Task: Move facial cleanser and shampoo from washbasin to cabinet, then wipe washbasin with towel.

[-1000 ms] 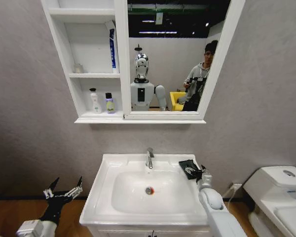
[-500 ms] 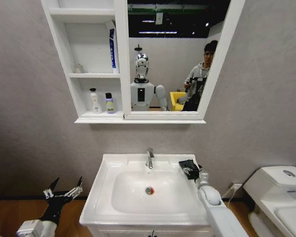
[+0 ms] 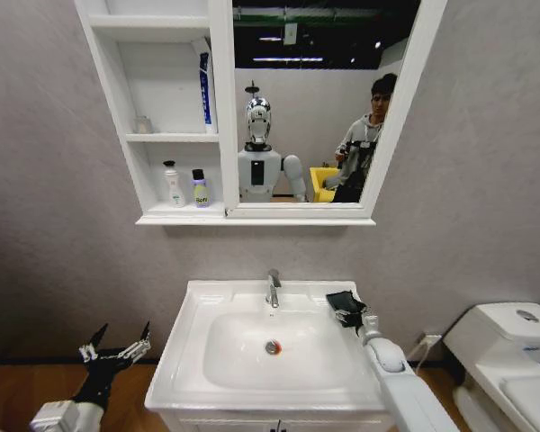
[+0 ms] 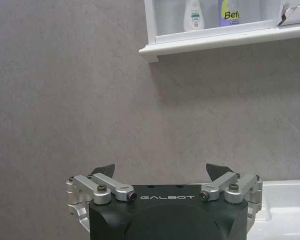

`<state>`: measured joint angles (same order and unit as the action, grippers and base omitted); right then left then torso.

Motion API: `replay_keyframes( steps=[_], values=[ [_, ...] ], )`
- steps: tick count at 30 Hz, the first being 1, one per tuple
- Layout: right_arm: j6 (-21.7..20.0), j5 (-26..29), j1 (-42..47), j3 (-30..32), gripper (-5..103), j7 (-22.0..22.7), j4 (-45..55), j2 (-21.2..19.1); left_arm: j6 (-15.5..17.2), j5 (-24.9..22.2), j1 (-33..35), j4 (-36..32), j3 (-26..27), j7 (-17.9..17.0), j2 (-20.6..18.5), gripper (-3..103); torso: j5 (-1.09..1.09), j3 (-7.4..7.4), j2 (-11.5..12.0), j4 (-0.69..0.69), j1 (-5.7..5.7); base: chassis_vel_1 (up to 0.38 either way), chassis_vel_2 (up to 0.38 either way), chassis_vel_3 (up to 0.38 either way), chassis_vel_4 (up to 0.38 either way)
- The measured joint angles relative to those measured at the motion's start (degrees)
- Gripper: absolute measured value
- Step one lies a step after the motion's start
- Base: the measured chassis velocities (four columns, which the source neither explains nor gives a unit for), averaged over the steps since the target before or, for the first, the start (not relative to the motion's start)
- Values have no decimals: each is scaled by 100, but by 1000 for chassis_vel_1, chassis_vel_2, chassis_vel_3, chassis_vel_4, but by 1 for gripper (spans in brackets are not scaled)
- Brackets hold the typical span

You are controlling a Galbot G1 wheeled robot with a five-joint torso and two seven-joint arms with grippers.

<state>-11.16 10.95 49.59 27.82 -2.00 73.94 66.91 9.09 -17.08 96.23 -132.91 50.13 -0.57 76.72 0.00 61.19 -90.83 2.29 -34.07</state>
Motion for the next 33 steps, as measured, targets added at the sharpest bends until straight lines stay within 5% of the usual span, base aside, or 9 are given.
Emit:
replay_keyframes(
  steps=[19,28,30,31,33],
  values=[
    [4,-193,-159,-29,101,-191,-321,-19,0,0,0,0,0,0,0,100,-1,0,0,-2,0,0,0,0,0],
    [69,-205,-143,-6,70,-165,-338,25,0,0,0,0,0,0,0,100,-1,0,-1,1,0,0,0,0,0],
    [72,-200,-144,-3,70,-151,-335,30,0,0,0,0,0,0,0,100,0,0,0,0,0,0,0,0,0],
    [74,-197,-145,3,59,-133,-333,34,0,0,0,0,0,0,0,100,0,0,0,0,0,0,0,0,0],
    [74,-195,-147,10,54,-106,-333,37,0,0,0,0,0,0,0,100,0,0,-1,0,0,0,0,0,0]
  ],
)
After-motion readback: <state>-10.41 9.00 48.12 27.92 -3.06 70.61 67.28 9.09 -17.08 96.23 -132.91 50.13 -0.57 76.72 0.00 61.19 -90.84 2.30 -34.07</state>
